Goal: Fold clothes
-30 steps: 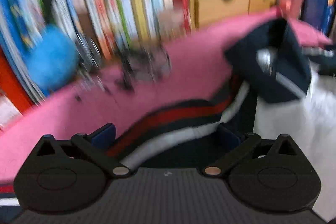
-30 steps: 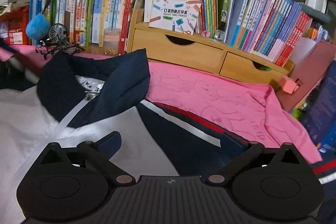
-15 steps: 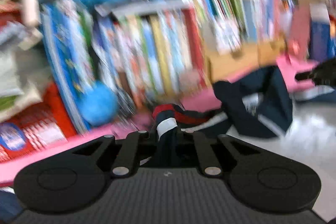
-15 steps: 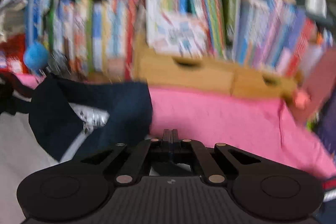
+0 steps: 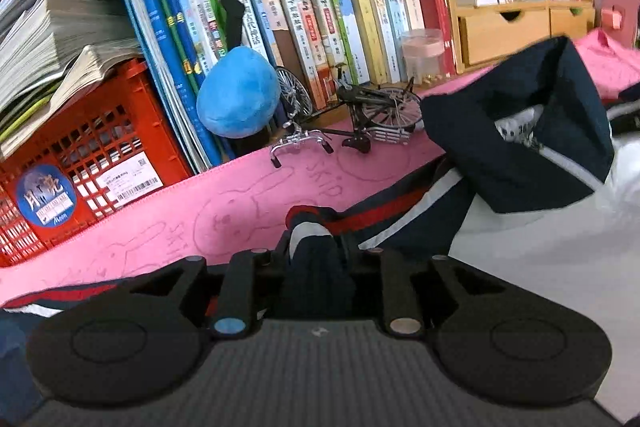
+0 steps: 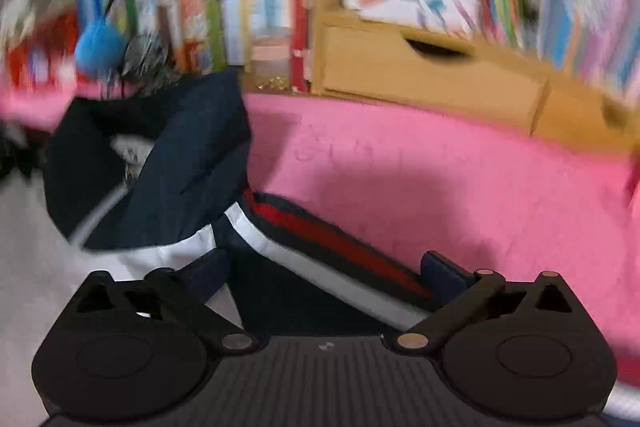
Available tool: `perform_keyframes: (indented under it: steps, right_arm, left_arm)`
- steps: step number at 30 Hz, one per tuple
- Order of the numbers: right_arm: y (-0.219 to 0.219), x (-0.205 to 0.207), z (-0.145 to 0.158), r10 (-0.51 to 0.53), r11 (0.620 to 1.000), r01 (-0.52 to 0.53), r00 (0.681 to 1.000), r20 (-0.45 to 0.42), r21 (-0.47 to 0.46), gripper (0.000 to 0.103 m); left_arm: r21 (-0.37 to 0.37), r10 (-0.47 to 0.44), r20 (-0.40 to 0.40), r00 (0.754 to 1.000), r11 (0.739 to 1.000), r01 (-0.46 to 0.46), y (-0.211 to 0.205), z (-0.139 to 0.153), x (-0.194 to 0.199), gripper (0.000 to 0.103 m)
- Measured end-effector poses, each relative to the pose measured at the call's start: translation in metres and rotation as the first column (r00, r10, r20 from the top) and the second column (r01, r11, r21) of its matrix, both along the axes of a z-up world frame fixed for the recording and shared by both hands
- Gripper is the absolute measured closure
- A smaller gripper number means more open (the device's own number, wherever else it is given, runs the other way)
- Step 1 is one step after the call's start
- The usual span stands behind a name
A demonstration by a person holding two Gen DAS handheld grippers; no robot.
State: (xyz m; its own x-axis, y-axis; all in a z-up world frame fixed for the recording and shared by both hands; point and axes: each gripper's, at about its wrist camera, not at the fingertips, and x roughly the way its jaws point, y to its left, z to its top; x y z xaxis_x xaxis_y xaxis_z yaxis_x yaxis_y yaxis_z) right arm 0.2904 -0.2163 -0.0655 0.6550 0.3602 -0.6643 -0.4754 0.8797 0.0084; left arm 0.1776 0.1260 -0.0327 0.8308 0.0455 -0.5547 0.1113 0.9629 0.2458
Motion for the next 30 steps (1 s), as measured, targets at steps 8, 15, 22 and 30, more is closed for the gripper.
perform_keyframes:
  steps: [8,15,22,30]
  right_arm:
    - [0.033,-0.011,0.024,-0.098,0.987,0.119,0.977,0.191,-0.104,0.099]
    - [0.037,0.060,-0.001,-0.263,0.934,0.294,0.951,0.166,-0.205,0.100]
    - [0.032,-0.028,0.034,-0.043,0.999,0.041,0.981,0.192,0.013,0.079]
    - [0.090,-0.147,0.030,0.360,0.933,-0.359,0.925,0.121,-0.029,0.062]
  left_arm:
    - [0.018,0.021,0.134,0.991,1.000,-0.023,-0.006,0.036,0.017,0.086]
    - [0.192,0.063,-0.002,0.998,0.980,-0.061,-0.015,-0.002,0.048,0.072]
    - [0.174,0.095,0.006,0.995,0.980,-0.095,0.017,0.020,0.021,0.024]
    - [-0.163,0.137,-0.007,0.990,0.977,-0.137,0.053,0.067,-0.055,0.022]
